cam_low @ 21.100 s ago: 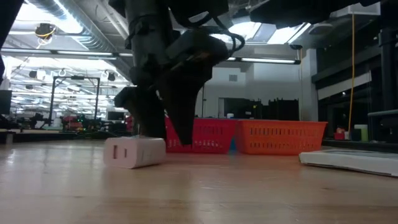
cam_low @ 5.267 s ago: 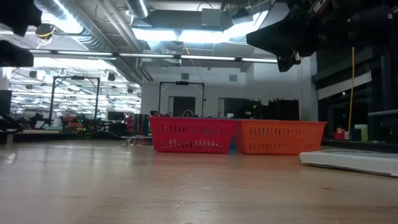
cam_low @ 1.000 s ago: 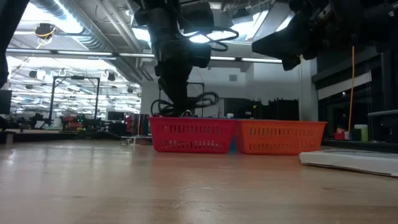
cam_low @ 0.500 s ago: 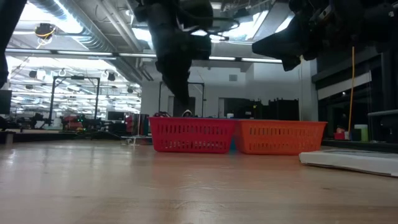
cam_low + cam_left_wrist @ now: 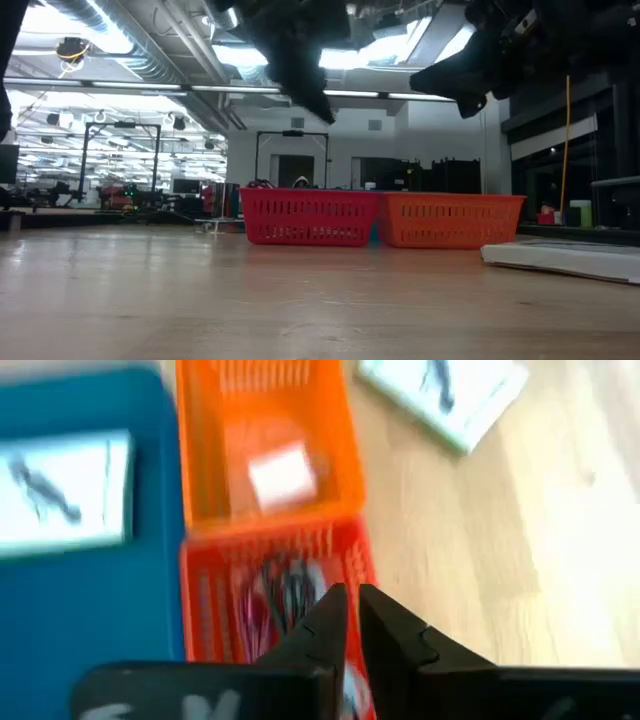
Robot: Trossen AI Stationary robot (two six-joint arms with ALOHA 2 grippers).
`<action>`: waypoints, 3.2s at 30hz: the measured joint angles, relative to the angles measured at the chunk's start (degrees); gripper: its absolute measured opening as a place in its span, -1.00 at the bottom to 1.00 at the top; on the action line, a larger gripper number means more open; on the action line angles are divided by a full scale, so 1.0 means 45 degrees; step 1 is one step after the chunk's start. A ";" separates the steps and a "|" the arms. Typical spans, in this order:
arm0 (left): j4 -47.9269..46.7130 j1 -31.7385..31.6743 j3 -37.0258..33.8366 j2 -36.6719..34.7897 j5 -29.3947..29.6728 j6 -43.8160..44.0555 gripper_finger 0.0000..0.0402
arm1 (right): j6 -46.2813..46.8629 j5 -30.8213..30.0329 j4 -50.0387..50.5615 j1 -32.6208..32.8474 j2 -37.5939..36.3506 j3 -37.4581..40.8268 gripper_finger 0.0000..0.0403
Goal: Pick and place items into bin
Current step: Put the white card reader box into the blue bin
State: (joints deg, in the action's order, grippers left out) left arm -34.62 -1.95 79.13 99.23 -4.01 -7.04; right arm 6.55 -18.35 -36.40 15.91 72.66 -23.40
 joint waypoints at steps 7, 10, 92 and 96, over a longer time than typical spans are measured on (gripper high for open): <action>0.1632 0.0586 0.0000 -0.0007 -0.0148 -0.0959 -0.99 | 0.0691 0.0002 0.1649 0.0363 -0.1300 -0.0004 -1.00; 0.2401 0.0880 0.0000 -0.0007 -0.0151 -0.0959 -1.00 | 0.1305 -0.0001 0.3207 0.0502 -0.1778 -0.0270 -1.00; 0.9746 0.3972 -0.0874 0.4462 0.3303 -0.4947 -0.10 | 1.4205 0.2190 1.5816 0.3991 0.1865 -0.3361 -1.00; 0.9742 0.3972 -0.0874 0.4462 0.3303 -0.4947 -0.11 | 1.4231 0.2194 1.5619 0.3991 0.1848 -0.3116 -1.00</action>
State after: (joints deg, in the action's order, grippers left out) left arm 9.22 15.92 75.20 119.31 10.85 -29.30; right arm 70.59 -8.48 33.89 33.87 80.98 -37.42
